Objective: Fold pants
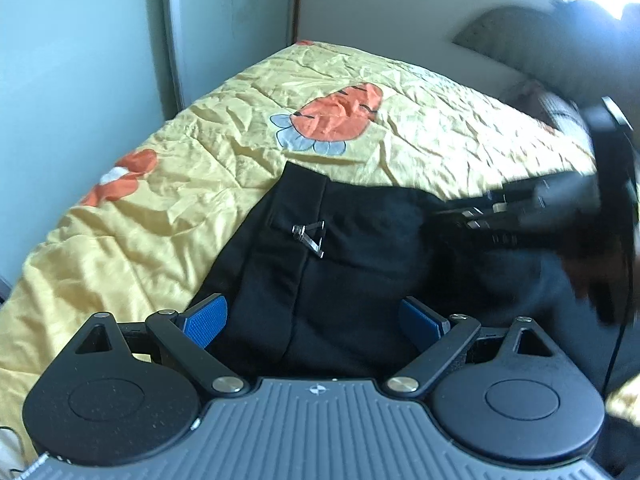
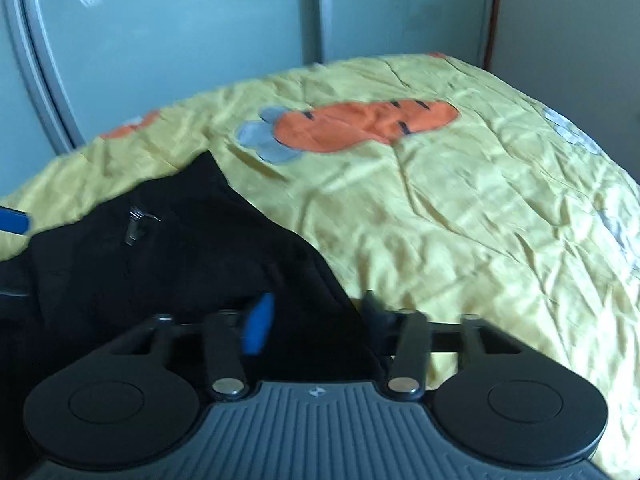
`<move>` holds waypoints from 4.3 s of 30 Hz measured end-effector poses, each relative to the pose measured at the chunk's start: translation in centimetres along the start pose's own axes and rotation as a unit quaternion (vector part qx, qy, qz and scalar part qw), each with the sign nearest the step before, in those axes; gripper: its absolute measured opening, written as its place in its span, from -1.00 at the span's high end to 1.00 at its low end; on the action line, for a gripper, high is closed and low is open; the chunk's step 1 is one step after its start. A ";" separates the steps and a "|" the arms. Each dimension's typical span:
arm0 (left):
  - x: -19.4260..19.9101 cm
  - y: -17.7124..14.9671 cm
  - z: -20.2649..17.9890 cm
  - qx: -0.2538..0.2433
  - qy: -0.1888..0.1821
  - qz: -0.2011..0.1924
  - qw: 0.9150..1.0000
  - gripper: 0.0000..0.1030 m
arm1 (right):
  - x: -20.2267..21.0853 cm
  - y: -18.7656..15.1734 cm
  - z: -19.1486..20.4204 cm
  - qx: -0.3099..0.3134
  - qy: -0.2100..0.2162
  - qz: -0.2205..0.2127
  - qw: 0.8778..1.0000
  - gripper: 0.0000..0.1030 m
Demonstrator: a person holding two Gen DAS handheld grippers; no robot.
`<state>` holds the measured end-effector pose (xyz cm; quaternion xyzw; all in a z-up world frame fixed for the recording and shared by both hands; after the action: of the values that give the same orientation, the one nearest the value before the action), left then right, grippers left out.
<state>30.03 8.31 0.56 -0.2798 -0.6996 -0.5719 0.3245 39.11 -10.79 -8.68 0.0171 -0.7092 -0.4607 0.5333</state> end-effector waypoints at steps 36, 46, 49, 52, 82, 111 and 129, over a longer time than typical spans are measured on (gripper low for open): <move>-3.3 0.3 0.9 0.235 -0.186 0.045 0.953 0.25 | 5.6 -6.4 15.6 0.271 -0.248 -0.103 0.925 0.80; -1.8 -0.2 3.1 0.234 -0.151 0.005 0.961 0.88 | 5.7 -8.0 15.0 0.260 -0.308 -0.108 0.909 0.61; -1.3 -0.6 3.7 0.236 -0.157 0.009 0.959 0.88 | 5.9 -8.7 12.7 0.242 -0.357 -0.087 0.898 0.60; -1.4 -0.8 4.0 0.236 -0.162 0.015 0.958 0.88 | 6.2 -9.5 9.9 0.221 -0.400 -0.057 0.888 0.60; 7.1 -9.9 7.8 0.009 -0.193 -0.002 0.981 0.88 | 12.0 -14.7 22.0 0.221 -0.339 -0.032 0.914 0.85; 7.3 -11.0 8.5 0.000 -0.164 -0.018 0.986 0.87 | 13.6 -16.3 23.0 0.183 -0.343 -0.043 0.920 0.94; 12.0 -9.8 8.9 -0.006 -0.023 -0.090 0.996 0.23 | 15.1 -18.3 23.4 0.150 -0.281 -0.042 0.947 0.89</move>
<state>13.77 15.39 2.56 -0.2306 -0.7259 -0.5960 0.2541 6.01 -14.22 -9.93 -0.0037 -0.8900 -0.3569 0.2836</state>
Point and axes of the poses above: each gripper's, at about its wrist camera, not at the fingertips, and x roughly against the way its jaws point, z to its left, y to its top, the point moved 4 cm from there along -x, roughly the way its jaws point, and after that the axes turned 4 degrees about -y, right-handed, at the moved point
